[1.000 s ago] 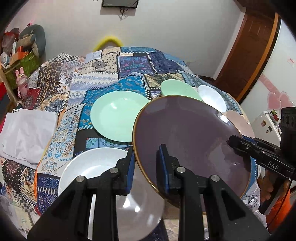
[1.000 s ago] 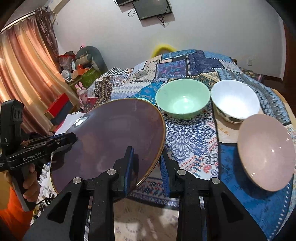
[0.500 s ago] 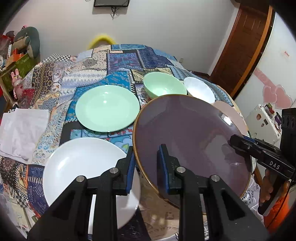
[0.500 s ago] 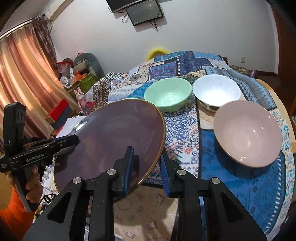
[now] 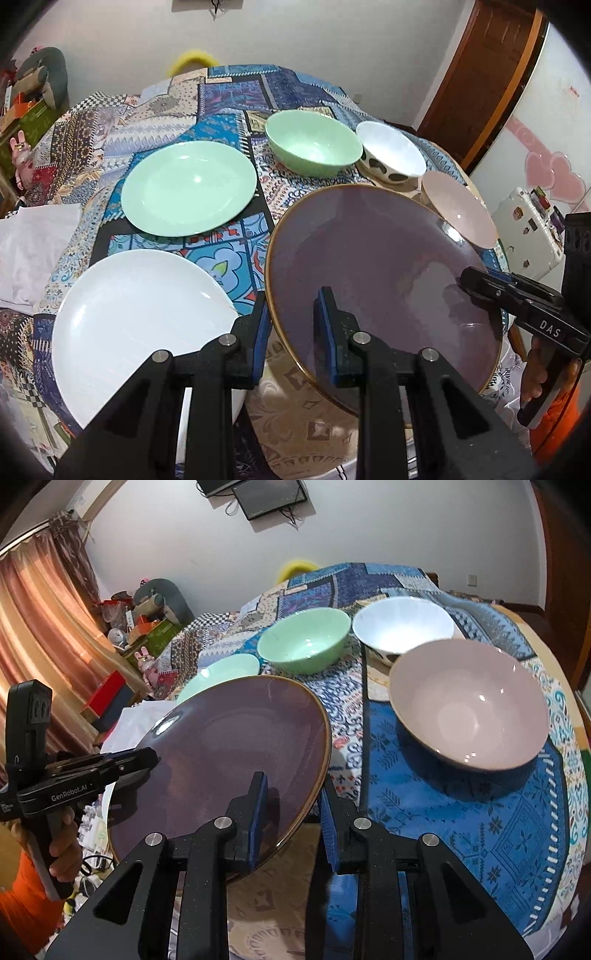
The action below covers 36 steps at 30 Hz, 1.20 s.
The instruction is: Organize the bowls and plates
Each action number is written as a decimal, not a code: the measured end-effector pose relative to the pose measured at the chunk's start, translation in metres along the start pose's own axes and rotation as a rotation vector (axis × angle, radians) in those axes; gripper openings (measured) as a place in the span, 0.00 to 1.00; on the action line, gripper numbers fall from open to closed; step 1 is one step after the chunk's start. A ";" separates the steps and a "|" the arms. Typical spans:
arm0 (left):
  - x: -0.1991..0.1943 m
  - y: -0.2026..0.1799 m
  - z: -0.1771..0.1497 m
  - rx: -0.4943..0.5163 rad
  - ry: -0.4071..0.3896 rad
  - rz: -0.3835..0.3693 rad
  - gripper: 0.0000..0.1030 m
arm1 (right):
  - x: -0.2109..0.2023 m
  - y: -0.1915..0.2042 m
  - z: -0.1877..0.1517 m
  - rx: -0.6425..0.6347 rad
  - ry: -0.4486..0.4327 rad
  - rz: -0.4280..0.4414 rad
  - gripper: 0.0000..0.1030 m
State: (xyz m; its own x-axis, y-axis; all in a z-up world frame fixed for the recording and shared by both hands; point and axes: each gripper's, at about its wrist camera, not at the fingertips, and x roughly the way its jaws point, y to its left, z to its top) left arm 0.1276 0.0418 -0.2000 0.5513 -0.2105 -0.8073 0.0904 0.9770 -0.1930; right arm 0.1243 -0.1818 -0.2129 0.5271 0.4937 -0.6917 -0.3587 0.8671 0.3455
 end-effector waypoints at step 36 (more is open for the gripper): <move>0.008 -0.006 -0.015 0.047 -0.005 0.042 0.33 | -0.001 -0.015 -0.008 -0.067 0.058 -0.123 0.30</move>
State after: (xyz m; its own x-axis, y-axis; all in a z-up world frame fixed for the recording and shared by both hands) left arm 0.1189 0.0341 -0.2137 0.5598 -0.1696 -0.8111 0.1058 0.9855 -0.1330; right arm 0.1228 -0.1959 -0.2226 0.5254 0.3776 -0.7625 -0.3456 0.9136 0.2144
